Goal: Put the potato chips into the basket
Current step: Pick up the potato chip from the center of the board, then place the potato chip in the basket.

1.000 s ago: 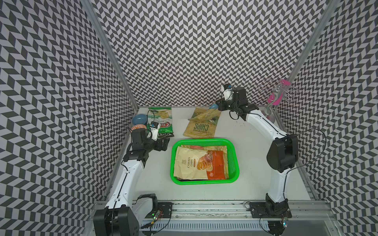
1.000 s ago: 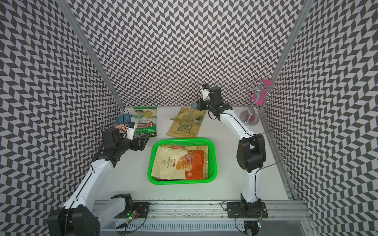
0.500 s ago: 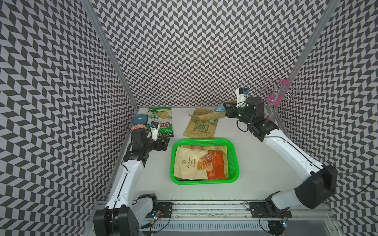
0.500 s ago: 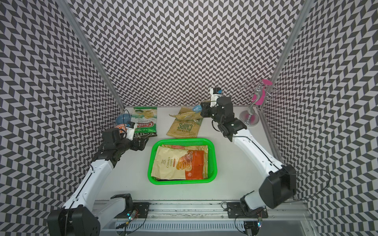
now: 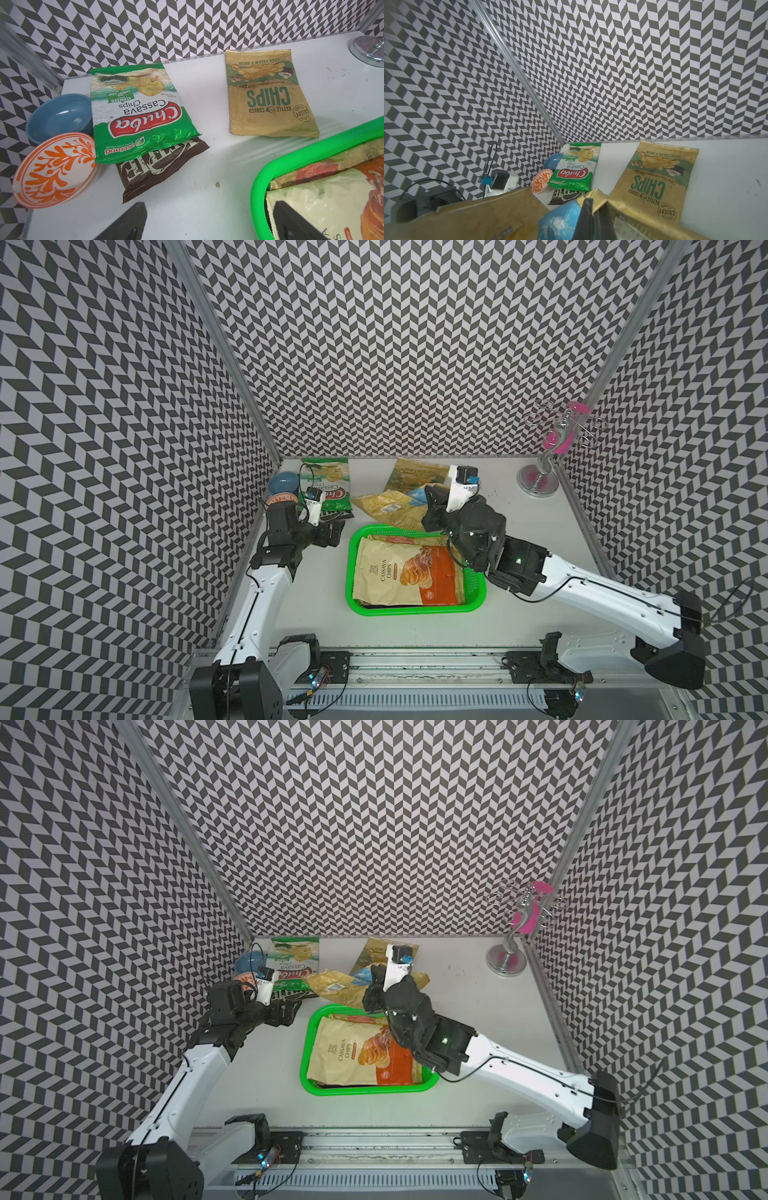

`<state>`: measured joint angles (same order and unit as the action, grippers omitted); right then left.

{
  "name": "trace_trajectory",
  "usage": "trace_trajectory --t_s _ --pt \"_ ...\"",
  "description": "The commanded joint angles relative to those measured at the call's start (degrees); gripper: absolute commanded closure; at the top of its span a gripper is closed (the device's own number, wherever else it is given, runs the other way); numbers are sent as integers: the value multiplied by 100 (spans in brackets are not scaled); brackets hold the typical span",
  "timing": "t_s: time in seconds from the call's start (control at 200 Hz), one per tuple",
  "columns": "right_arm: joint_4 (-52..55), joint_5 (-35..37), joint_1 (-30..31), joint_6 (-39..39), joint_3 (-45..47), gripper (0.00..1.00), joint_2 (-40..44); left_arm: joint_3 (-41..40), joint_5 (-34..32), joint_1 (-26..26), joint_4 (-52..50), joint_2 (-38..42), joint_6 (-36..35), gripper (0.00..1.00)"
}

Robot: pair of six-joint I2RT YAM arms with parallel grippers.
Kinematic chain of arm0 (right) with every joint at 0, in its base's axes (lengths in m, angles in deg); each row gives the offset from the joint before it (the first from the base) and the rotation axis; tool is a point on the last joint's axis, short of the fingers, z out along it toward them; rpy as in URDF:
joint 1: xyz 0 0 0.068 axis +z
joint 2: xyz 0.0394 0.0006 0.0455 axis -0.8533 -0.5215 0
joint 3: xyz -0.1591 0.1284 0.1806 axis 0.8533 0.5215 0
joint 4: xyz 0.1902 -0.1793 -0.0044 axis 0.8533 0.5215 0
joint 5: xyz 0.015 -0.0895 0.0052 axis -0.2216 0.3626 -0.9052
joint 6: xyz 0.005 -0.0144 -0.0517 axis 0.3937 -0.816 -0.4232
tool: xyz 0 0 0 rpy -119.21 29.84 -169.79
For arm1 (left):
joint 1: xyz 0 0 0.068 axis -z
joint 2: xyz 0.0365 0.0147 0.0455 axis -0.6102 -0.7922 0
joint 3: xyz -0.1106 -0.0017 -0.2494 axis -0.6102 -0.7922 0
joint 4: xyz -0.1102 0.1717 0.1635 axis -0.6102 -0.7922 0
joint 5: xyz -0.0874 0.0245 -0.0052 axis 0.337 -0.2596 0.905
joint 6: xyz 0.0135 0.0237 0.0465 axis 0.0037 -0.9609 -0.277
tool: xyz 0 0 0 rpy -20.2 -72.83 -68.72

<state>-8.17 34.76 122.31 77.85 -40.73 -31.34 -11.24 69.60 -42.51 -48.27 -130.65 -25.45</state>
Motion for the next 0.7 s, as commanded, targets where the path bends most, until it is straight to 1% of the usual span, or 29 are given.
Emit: trace_trajectory --t_s 0.0,0.095,0.29,0.471,0.601,0.696 --pt "-327 1549 510 -48 -61 100 -226 -15 -30 -27 131 114 46 1" --pt "-69 1985 781 85 -142 100 -520 -6 -87 -28 129 125 48 1" --pt "677 2567 867 615 -261 100 -868 -2 -192 -28 151 154 74 1" --pt "1430 2771 910 1062 -468 100 -1067 -13 -271 -42 186 183 101 1" --pt "1448 2805 920 1041 -423 100 -1184 -9 -274 -37 186 181 109 1" --pt "1223 2935 920 762 -321 100 -1277 -4 -265 -41 178 196 107 1"
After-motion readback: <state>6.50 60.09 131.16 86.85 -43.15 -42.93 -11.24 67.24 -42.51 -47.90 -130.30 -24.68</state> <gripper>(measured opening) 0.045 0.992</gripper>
